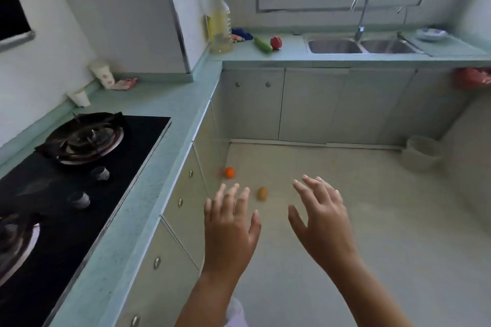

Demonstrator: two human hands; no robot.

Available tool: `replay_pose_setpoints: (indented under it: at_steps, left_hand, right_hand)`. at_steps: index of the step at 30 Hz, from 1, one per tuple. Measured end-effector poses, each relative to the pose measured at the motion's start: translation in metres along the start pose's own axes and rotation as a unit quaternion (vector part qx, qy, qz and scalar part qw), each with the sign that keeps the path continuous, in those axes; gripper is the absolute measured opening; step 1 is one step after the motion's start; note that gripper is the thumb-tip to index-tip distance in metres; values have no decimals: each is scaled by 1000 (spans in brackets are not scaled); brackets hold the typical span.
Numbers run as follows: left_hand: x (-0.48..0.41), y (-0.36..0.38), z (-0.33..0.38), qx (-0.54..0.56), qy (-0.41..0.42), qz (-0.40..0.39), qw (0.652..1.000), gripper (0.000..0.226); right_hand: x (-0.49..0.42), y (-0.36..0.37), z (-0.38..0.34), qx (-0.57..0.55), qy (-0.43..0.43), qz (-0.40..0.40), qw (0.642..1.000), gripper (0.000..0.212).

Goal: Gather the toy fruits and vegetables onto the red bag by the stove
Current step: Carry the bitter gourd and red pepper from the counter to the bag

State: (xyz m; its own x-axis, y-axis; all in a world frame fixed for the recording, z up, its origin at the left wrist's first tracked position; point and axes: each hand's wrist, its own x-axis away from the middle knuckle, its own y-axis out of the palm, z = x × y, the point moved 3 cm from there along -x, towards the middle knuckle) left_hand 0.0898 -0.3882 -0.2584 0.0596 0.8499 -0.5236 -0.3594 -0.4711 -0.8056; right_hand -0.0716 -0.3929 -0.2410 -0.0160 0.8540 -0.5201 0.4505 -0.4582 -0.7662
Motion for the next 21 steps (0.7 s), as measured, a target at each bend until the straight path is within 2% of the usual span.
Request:
replay_pose_setpoints:
  at_steps: [10, 16, 21]
  left_hand:
    - [-123, 82, -43, 74, 25, 0, 997, 38]
    - [-207, 117, -63, 95, 37, -1, 995, 44]
    - [-246, 144, -77, 98, 32, -4, 995, 44]
  right_hand:
    - [-105, 51, 36, 60, 56, 0, 997, 45]
    - [-193, 90, 37, 73, 52, 2, 996, 45]
    - [-232, 116, 52, 73, 55, 2, 996, 45]
